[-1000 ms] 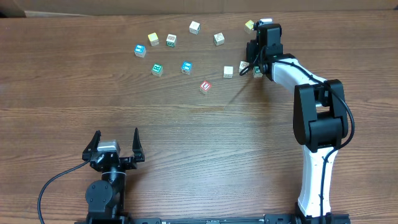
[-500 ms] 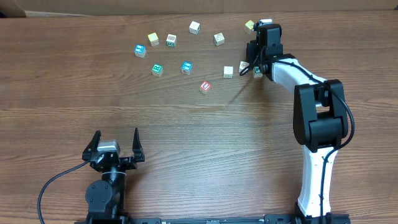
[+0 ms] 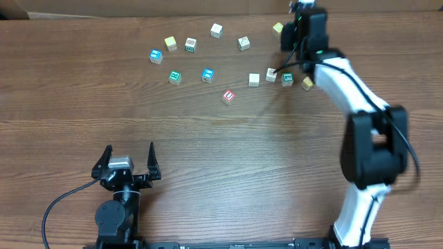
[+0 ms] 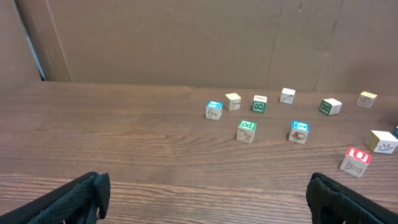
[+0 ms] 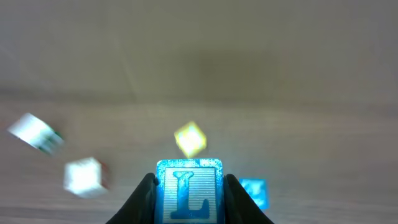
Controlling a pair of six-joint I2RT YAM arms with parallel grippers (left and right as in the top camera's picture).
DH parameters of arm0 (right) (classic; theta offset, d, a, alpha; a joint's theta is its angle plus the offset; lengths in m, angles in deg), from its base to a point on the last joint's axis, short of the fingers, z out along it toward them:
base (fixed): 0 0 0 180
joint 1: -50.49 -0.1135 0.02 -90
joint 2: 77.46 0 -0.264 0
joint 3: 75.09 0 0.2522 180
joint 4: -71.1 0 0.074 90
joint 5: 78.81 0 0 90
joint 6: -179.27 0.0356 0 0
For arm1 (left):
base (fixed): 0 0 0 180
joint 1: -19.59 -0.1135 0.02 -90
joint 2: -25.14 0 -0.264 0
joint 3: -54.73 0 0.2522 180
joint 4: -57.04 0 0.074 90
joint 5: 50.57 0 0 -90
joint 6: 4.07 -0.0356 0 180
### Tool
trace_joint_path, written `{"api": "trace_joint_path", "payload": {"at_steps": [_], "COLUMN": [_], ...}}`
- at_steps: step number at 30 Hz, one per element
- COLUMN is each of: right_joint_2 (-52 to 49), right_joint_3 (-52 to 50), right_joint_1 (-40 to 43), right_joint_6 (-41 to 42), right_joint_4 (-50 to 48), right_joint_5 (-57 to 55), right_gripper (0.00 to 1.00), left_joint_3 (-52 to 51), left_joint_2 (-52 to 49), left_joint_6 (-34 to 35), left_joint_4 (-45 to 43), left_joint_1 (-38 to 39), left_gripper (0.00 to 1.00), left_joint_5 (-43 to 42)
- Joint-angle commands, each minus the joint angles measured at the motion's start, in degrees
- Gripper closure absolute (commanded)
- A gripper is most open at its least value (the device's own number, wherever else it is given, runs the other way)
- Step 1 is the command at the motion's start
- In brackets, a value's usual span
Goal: Form a horizontal line
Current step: 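Carry the L block toward the table center with the right gripper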
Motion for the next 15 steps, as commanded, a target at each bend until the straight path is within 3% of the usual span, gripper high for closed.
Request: {"api": "trace_joint_path", "payload": {"at_steps": [1, 9, 15], "right_joint_2": [12.1, 29.8, 34.9], "right_joint_3": [0.4, 0.4, 0.4], "right_joint_1": [0.1, 0.1, 0.1], "right_joint_6": [0.4, 5.1, 10.2], "right_joint_4": [2.2, 19.5, 35.6], "right_joint_5": [0.0, 0.0, 6.0], "right_gripper": [0.85, 0.85, 0.84], "left_joint_3": [-0.1, -0.1, -0.1], "left_joint_2": [0.6, 0.6, 0.6], "left_joint_6": [-1.3, -1.3, -1.3], "left_joint_4": [0.1, 0.1, 0.1], "left_joint_1": [0.5, 0.5, 0.5], "left_gripper": [0.0, 0.0, 0.0], "left_joint_5": [0.1, 0.1, 0.1]}}
